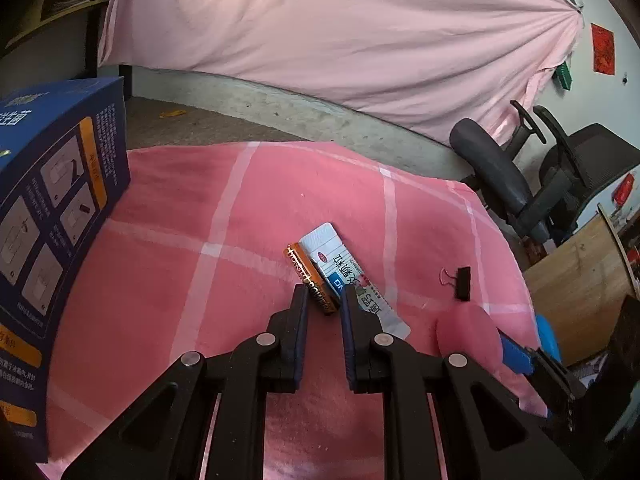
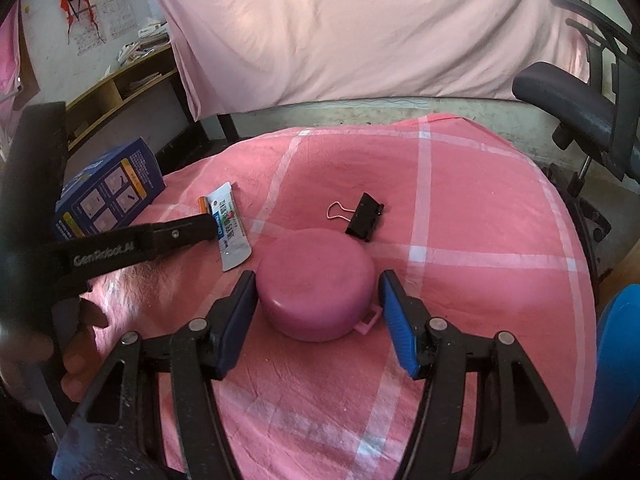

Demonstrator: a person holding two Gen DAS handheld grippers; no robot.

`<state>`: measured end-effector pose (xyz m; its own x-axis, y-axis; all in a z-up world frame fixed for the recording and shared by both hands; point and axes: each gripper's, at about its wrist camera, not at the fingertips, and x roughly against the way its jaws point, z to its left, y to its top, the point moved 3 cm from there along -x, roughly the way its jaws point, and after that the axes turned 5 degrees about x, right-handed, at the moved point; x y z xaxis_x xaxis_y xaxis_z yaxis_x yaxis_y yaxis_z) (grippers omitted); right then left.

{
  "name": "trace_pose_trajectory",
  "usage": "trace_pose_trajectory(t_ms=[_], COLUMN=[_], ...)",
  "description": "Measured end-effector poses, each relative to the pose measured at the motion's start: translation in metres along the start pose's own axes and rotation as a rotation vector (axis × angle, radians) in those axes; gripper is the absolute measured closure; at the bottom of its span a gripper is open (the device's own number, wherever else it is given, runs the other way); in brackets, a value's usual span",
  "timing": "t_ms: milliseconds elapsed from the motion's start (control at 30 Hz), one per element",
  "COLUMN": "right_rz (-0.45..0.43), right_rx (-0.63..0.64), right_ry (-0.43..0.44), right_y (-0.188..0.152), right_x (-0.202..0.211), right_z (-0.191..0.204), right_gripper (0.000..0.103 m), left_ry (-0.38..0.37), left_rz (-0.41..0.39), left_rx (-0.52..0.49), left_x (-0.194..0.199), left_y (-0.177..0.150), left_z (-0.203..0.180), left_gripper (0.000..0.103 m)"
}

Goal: Collect trash
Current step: 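Grasp the orange battery with the left gripper while the right grasps the pink round container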

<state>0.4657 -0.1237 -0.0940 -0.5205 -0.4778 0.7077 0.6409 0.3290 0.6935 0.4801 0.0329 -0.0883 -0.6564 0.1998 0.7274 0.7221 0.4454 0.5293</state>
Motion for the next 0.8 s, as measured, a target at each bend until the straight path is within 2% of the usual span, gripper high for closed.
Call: trace_pose_trajectory(t_ms=[233, 367, 567, 700, 800], right_rz=[-0.044, -0.062, -0.029, 0.001, -0.001], right_rx=[-0.039, -0.052, -0.060, -0.054, -0.052], right_ry=[-0.004, -0.019, -0.053, -0.051, -0.050], right_y=[-0.001, -0.002, -0.005, -0.005, -0.005], right_x=[0.009, 0.015, 0.011, 0.005, 0.005], right_z=[-0.005, -0.009, -0.014, -0.014, -0.013], right_gripper=[0.018, 0.018, 0.018, 0.018, 0.019], left_ry=[0.005, 0.018, 0.014, 0.045, 0.035], left_rz=[-0.013, -0.027, -0.048, -0.062, -0.059], left_rx=[0.014, -0.013, 0.058, 0.042, 0.052], left_x=[0.001, 0.001, -0.002, -0.003, -0.002], left_y=[0.002, -0.002, 0.001, 0.000, 0.000], left_z=[0.002, -0.005, -0.002, -0.001, 0.004], left_gripper=[0.090, 0.084, 0.083, 0.091, 0.096])
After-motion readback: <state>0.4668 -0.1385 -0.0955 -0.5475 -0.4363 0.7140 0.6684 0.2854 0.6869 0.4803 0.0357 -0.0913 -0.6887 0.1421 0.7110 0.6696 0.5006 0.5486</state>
